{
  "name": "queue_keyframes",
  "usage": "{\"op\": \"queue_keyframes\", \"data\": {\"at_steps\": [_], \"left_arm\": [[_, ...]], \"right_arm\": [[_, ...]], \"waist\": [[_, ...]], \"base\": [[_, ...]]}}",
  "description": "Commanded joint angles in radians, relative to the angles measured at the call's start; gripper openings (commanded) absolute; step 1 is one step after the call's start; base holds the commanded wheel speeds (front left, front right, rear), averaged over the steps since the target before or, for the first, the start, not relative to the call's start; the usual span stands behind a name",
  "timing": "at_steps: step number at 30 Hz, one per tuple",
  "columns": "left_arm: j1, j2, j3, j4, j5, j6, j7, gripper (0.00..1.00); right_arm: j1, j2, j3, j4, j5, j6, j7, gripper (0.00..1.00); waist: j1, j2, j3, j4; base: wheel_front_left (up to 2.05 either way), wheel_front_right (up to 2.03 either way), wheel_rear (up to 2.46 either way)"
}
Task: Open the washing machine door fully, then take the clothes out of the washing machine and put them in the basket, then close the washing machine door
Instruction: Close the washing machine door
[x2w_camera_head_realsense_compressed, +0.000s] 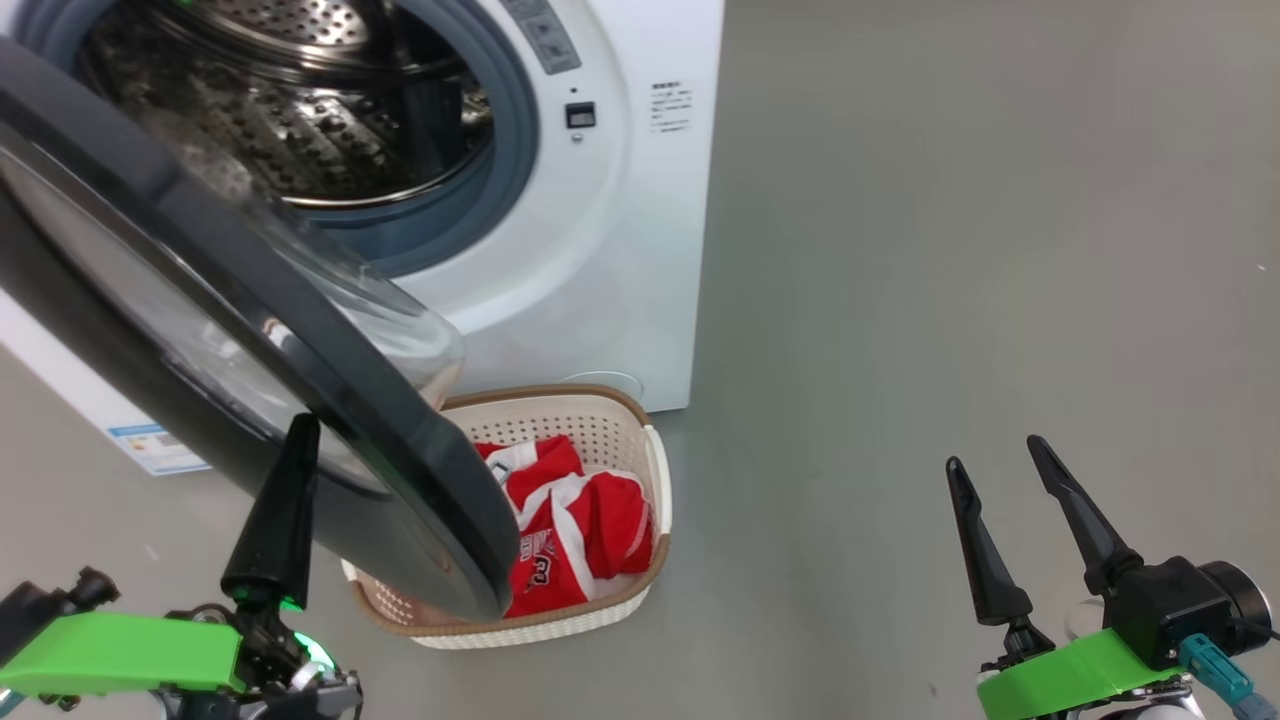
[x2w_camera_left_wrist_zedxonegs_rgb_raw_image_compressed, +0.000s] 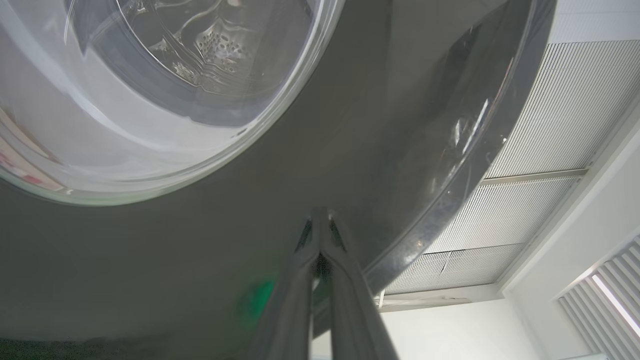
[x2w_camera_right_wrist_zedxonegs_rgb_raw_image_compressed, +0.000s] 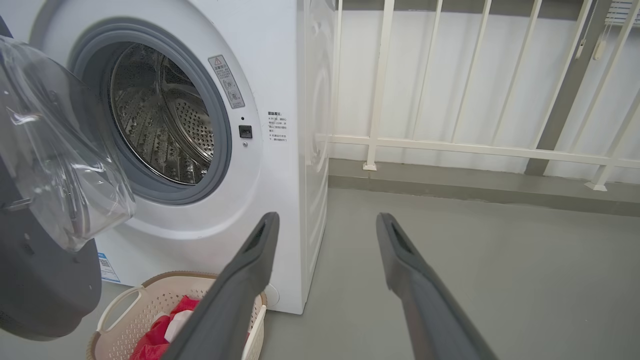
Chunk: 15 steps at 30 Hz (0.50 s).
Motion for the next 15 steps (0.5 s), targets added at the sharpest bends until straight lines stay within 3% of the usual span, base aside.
{"op": "queue_keyframes", "data": {"at_steps": [1,15], "left_arm": [[-0.028,0.010,0.017,-0.019,-0.015,-0.005,-0.009,0.00],[-0.108,0.010,-0.001,0.076,-0.033,-0.081,-0.090,0.00]], "right_arm": [[-0.034,-0.008,0.023,-0.021,0.008,0.006,-0.006,1.00],[-0.050,-0.008,0.023,-0.012,0.022,0.006,-0.006,1.00]], "waist": [[0.0000,0.0000,0.010,-0.023],[0.0000,0.0000,0.032,-0.119]], "base": [[0.00,0.00,0.00],[0.00,0.00,0.00]]}}
